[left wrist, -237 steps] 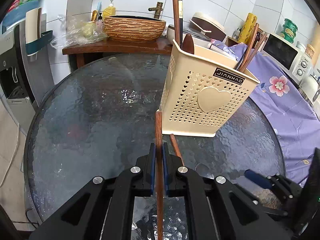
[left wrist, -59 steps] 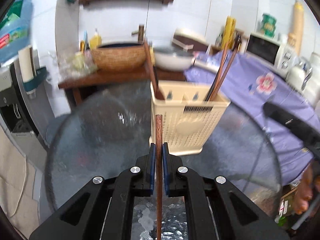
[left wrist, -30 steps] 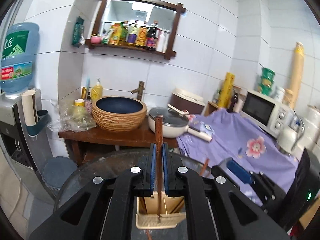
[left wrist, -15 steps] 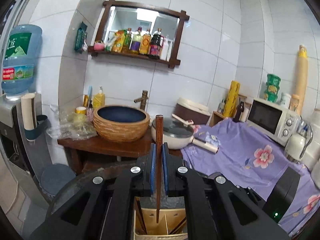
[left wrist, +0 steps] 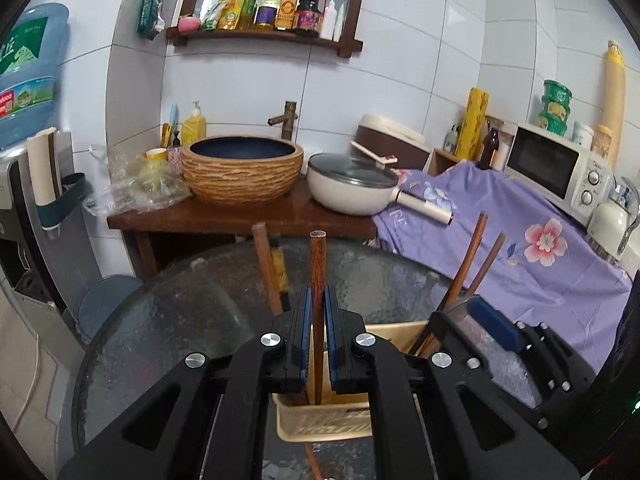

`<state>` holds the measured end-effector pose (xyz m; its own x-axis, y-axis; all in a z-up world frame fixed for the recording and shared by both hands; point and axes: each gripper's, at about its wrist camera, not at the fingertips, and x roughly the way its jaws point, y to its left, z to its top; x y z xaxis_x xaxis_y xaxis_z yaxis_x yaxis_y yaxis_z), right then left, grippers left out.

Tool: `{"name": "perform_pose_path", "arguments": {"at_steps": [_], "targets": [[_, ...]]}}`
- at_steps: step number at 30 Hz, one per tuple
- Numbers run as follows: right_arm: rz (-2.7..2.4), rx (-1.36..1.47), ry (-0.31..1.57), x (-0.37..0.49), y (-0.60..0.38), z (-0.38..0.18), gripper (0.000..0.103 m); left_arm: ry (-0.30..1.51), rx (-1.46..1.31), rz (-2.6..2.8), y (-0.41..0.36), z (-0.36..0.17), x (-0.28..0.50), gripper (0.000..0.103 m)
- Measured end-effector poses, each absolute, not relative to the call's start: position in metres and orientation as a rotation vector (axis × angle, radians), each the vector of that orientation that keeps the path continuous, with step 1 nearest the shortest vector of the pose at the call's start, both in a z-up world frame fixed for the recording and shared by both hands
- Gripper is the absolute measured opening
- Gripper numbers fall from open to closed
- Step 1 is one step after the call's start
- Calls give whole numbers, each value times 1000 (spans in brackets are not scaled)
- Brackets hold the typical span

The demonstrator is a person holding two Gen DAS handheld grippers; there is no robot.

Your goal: Organize utensils

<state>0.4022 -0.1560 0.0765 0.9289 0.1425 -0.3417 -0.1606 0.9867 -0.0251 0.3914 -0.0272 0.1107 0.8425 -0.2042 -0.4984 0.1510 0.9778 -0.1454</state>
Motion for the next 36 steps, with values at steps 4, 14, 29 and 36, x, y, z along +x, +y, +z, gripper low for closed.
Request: {"name": "perform_pose_path", "arguments": {"at_steps": [4, 14, 29, 36], "targets": [[160, -53, 368, 398, -158, 69, 46, 562, -94, -198, -21, 104, 387, 14], [309, -43, 439, 343, -159, 60, 65, 478, -99, -182, -3, 108, 330, 79], [464, -331, 809, 286, -121, -55, 64, 787, -61, -125, 25, -14, 288, 84], [458, -313, 885, 296, -117, -70, 60, 800, -49, -129, 25, -19, 281, 84]]}}
